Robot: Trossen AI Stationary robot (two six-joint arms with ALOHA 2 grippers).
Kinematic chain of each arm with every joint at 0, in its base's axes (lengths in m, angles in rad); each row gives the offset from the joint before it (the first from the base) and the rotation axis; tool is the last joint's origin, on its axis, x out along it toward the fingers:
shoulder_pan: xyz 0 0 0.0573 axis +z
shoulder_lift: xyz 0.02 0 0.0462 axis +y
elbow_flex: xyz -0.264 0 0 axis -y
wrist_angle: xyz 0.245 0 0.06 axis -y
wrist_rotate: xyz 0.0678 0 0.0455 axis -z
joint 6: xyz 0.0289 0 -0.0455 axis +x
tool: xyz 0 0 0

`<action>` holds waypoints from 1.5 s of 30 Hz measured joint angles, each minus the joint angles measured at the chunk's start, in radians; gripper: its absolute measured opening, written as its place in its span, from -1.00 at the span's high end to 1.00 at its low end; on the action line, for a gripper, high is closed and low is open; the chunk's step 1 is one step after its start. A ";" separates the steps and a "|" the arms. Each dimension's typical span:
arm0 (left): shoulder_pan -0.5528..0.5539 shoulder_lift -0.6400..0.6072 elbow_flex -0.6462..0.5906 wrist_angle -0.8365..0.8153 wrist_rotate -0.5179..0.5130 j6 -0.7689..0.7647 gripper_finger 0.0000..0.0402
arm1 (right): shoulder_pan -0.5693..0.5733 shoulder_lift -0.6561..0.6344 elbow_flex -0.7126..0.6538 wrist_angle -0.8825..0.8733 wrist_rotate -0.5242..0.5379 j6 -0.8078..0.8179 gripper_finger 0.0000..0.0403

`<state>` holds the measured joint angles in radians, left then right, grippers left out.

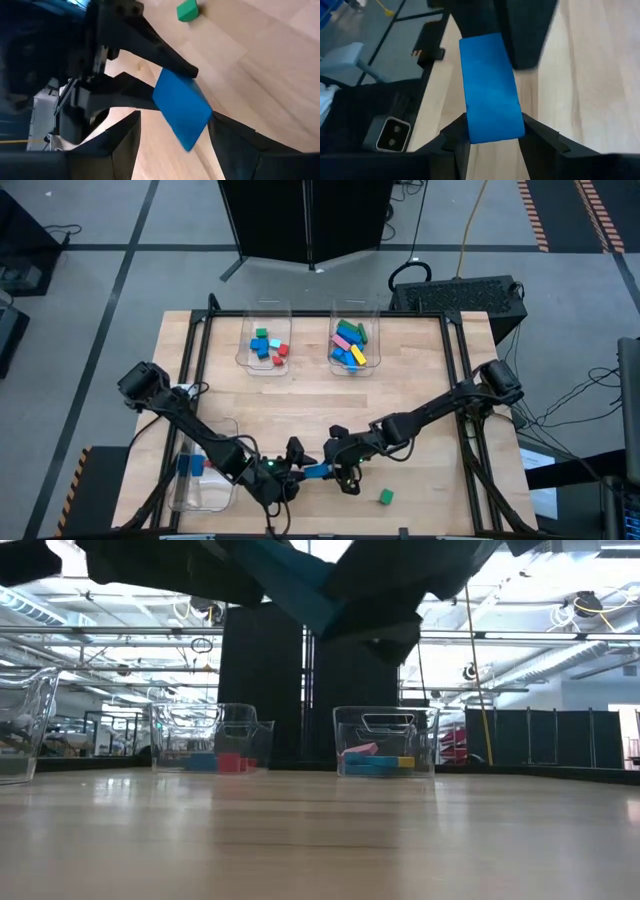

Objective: Sort blocks by size
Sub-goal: Put the blue triangular block into the bottom transparent bin

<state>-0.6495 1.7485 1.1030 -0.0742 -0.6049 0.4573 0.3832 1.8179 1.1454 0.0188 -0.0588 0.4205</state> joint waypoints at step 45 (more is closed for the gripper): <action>-0.018 -0.006 0.000 0.081 -0.121 0.029 0.56 | -0.020 0.000 0.001 0.117 0.047 -0.086 0.08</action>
<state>-0.6678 1.7429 1.1030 0.0065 -0.7256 0.4862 0.3636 1.8175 1.1461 0.1358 -0.0117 0.3345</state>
